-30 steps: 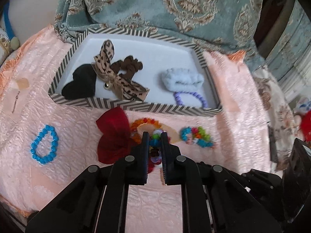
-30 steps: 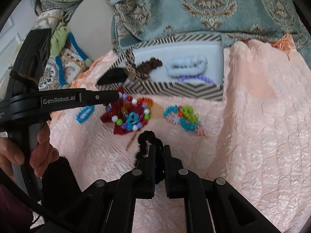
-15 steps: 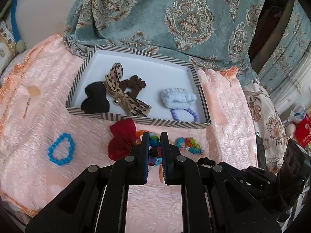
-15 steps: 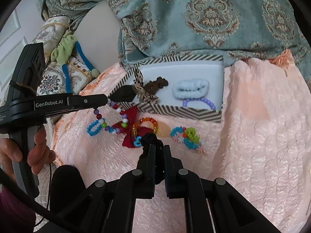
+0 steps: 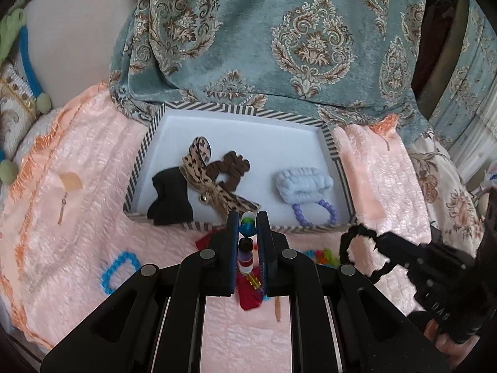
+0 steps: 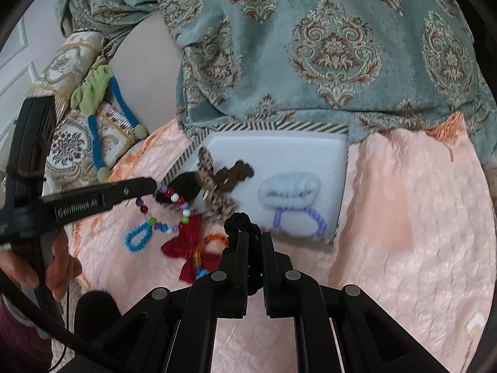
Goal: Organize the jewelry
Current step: 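Carry bead bracelet into the tray with left tool while right tool drops black scrunchie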
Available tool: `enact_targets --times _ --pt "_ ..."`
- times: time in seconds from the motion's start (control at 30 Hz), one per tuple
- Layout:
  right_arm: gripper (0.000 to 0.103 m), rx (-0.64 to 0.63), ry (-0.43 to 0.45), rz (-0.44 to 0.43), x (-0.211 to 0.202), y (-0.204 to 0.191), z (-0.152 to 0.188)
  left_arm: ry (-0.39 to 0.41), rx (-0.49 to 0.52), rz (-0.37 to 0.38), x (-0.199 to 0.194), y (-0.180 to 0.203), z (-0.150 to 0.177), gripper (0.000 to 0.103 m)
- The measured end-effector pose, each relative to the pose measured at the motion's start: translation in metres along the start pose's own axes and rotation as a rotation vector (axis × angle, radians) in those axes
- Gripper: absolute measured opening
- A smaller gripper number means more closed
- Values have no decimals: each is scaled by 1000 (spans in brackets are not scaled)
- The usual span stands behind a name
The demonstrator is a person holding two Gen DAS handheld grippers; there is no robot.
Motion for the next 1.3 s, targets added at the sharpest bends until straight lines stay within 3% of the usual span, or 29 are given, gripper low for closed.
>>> enact_targets --times 0.7,1.3 --pt "7 -18 -18 66 62 34 -78 6 46 -98 57 -1 -67 10" --pt "7 -7 -86 81 129 59 -111 -19 25 -172 131 -23 -116 10"
Point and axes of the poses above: each gripper's, at about its wrist camera, not at the fingertips, and x roughly the way its jaws point, y to its right, z to its underside, the point moved 5 cm from there along x, roughly the way its jaws point, and after that the axes turned 2 degrees about x, right-handed, at the moved point
